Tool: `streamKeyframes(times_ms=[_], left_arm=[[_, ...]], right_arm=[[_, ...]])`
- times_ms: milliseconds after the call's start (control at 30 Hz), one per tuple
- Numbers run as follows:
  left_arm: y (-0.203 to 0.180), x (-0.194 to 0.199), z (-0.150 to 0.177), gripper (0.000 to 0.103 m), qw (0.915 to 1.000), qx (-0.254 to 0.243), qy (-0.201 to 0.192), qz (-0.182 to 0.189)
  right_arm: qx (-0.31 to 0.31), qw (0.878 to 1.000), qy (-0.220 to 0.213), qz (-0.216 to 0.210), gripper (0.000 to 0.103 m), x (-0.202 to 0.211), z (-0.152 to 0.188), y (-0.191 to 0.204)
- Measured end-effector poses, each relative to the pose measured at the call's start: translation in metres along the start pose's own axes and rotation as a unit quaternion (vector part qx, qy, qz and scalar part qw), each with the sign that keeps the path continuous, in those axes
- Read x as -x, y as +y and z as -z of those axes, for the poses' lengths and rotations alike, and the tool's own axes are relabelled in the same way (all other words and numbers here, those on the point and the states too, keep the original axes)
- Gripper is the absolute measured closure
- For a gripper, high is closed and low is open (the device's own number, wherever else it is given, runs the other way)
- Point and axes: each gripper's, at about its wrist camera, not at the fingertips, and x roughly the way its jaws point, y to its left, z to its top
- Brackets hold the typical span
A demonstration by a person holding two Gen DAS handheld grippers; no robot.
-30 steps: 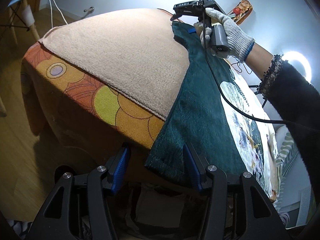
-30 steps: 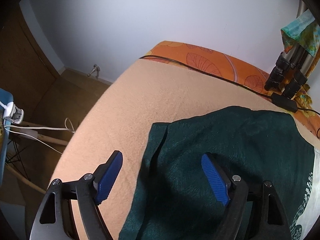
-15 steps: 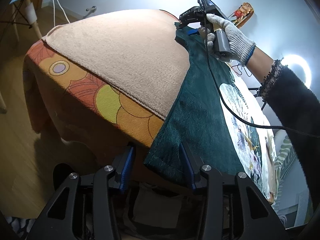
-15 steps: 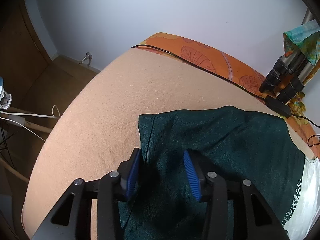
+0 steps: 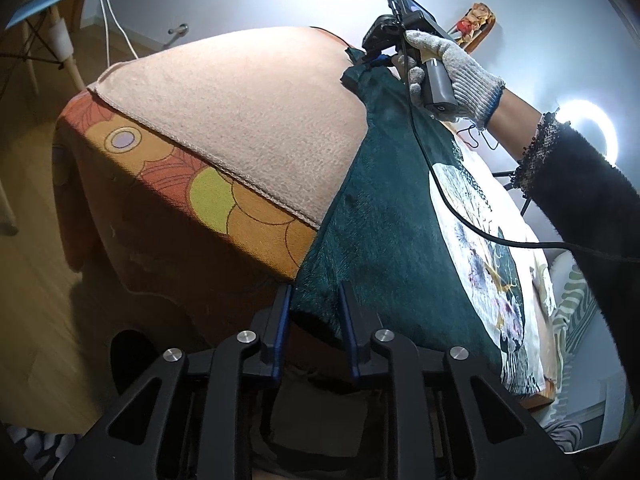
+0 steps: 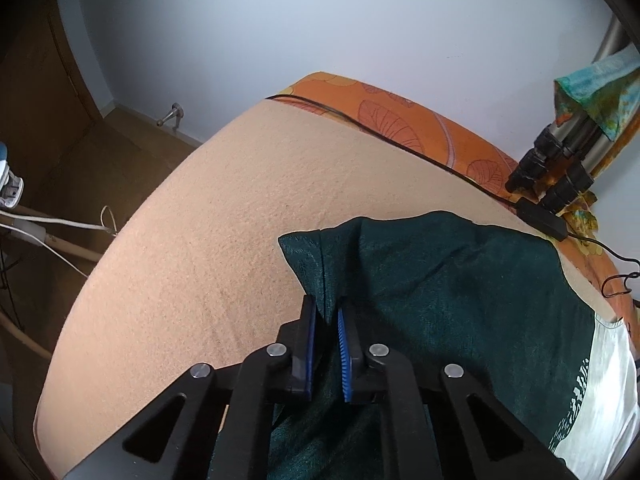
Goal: Fold small clothes
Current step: 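Close the left tool on the green edge while the right tool grips it higher, then fold the green side over toward the shirt center with both tools, then open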
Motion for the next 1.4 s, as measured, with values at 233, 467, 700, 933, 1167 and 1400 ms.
streamKeyframes(times_ms=[233,467,700,933,1167,1400], left_arm=[[-0.001,0.003,0.002,0.093,0.9999,-0.005,-0.012,-0.011],[-0.018,0.009,0.004,0.098,0.9986,-0.043,-0.031,-0.007],[-0.038,0.014,0.000,0.099,0.9952,-0.080,-0.041,0.038],[-0.075,0.012,0.005,0.099,0.9859,-0.143,-0.018,0.085],[-0.138,-0.012,0.023,0.099,0.9624,-0.237,0.037,0.127],[-0.158,-0.026,0.040,0.099,0.9471,-0.280,0.081,0.134]], right_arm=[[-0.014,1.000,-0.012,-0.015,0.100,0.010,-0.001,-0.015],[-0.026,0.999,-0.020,-0.034,0.101,0.018,0.001,-0.027],[-0.032,0.997,-0.043,-0.052,0.102,0.034,0.003,-0.043],[-0.038,0.995,-0.066,-0.064,0.102,0.057,0.008,-0.080],[-0.068,0.993,-0.081,-0.054,0.102,0.076,0.036,-0.150],[-0.140,0.988,-0.058,-0.041,0.102,0.055,0.078,-0.226]])
